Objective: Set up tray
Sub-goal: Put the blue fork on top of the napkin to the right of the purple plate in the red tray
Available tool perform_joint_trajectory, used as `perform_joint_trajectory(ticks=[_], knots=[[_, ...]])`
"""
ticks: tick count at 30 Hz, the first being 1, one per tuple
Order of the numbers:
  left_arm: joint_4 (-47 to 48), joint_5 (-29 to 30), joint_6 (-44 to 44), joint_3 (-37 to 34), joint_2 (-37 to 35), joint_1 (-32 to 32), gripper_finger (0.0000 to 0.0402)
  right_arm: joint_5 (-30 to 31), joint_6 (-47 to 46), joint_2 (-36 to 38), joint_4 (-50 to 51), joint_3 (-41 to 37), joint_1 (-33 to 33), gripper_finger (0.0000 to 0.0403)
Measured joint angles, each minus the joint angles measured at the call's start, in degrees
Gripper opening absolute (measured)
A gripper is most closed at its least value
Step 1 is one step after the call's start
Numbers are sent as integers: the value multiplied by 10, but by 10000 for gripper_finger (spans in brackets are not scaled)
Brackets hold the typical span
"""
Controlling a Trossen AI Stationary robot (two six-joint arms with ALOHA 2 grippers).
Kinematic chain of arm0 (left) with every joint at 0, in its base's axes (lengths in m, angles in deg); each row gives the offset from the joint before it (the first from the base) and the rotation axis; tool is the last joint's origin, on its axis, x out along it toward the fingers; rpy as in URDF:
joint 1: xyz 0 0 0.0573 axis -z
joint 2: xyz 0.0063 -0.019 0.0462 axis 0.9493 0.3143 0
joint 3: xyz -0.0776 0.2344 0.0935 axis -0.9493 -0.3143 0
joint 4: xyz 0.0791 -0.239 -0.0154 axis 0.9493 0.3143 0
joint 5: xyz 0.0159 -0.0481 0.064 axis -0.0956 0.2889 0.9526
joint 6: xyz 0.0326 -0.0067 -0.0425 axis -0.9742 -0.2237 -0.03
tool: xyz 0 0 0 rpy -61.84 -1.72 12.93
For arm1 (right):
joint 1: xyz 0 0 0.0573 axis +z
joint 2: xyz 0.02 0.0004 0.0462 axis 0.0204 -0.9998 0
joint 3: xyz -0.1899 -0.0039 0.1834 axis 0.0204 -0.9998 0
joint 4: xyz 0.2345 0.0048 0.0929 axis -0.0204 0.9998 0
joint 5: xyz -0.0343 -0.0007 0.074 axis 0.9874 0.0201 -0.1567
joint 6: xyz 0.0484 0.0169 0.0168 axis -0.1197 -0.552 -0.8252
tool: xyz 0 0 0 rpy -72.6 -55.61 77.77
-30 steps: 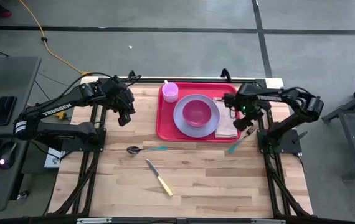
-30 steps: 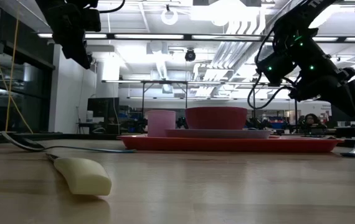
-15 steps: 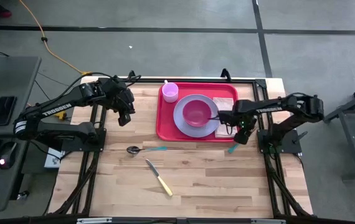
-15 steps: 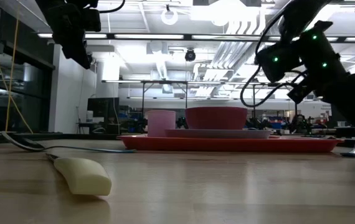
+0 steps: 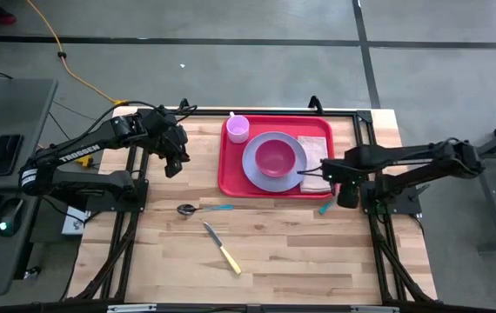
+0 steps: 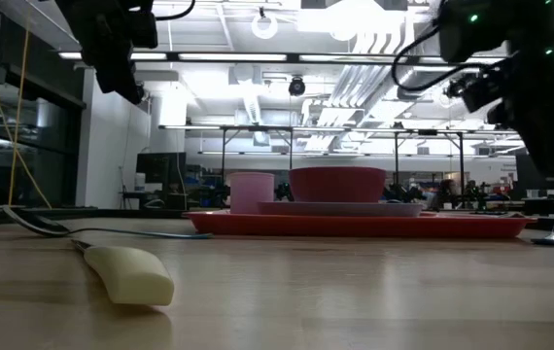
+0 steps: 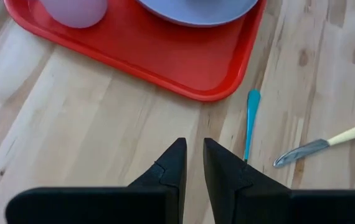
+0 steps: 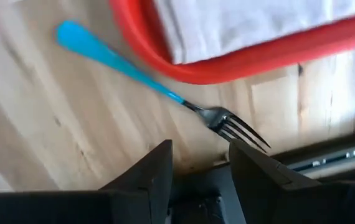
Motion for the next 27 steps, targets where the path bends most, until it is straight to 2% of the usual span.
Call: perform_joint_trajectory(ticks=[5,10,20,27], knots=[[0,-24,4,0,0,0,85,-30,12,21,0,-29,42,137],[3,-55,1,0,0,0,85,12,-2,20,-35,-41,86,137],[5,-63,-1,0,0,0,85,0,1,20,-74,-69,153,137],[-4,-63,3,0,0,0,85,24,-20,20,-73,-69,182,137]])
